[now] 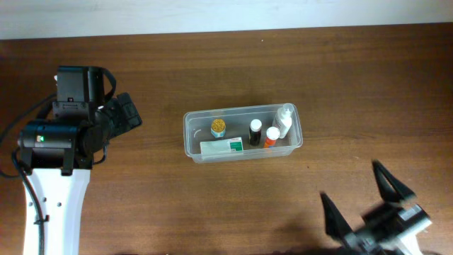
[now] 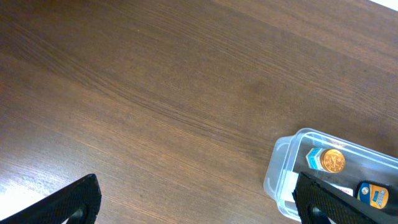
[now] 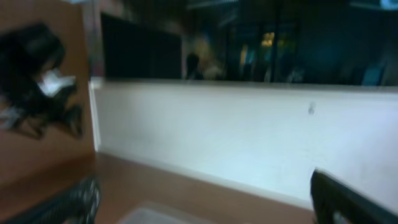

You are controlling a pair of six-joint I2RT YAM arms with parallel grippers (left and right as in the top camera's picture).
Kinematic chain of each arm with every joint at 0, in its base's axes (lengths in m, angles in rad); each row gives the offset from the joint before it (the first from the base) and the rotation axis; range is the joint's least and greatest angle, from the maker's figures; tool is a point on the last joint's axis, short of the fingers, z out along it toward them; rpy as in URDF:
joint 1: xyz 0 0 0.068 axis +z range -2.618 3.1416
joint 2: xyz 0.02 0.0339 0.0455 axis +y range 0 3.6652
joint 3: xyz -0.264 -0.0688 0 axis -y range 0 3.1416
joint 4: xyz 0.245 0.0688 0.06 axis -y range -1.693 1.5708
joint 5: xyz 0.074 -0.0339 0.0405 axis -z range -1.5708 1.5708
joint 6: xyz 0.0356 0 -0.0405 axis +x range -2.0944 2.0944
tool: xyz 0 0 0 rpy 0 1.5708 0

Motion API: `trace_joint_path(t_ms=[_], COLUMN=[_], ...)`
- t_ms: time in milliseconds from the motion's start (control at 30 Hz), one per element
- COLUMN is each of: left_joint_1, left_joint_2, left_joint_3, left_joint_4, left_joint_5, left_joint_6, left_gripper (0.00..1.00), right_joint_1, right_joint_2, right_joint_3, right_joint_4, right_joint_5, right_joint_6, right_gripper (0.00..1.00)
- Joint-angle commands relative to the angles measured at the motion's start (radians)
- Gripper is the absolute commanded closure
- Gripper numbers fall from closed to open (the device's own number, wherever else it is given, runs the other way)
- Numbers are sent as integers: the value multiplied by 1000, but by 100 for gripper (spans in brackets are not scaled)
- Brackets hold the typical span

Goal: Pack container

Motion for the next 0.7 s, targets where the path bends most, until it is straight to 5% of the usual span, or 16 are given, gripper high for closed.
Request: trace_joint_path(t_ms=[0, 400, 667], left_joint_1=[5, 5, 5], left_joint_2=[-6, -6, -6], left_joint_3=[6, 6, 6], left_joint_4=[2, 2, 2], left_joint_5=[-14, -14, -14], left_joint_6=[-5, -5, -5], left_gripper=[1, 1, 0], right_joint_1=[-49, -146, -225], right_joint_2=[-6, -6, -6], right_joint_3=[-174, -517, -597], right_joint_4=[179, 504, 530], right_joint_5=[-13, 27, 31], right_joint_6=[-36, -37, -68], right_gripper=[2, 2, 2])
